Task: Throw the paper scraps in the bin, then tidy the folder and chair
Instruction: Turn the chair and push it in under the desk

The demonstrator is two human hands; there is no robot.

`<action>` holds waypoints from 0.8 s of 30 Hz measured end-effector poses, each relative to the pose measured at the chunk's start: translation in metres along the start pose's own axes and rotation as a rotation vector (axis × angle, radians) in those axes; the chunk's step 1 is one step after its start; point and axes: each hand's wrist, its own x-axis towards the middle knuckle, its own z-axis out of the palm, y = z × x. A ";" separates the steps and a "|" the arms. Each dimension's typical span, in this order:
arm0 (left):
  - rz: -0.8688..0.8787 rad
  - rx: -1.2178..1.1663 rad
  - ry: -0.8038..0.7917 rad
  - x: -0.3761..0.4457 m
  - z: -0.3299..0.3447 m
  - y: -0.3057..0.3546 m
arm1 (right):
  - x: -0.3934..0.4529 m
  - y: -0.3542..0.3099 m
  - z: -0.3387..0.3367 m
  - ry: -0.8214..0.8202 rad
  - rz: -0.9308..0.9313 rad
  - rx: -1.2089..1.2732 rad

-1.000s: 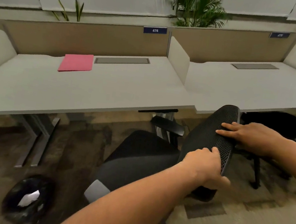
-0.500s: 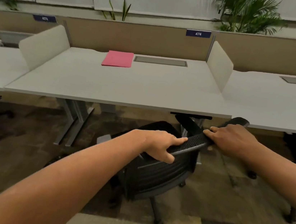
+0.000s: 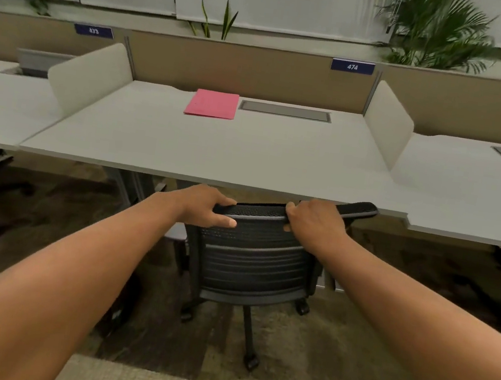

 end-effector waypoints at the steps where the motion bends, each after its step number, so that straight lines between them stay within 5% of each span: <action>1: -0.001 -0.010 0.009 0.004 -0.002 -0.007 | 0.007 -0.002 0.002 0.010 0.013 -0.003; 24: 0.073 0.131 -0.008 0.060 -0.068 -0.178 | 0.163 -0.118 -0.010 -0.065 0.307 0.008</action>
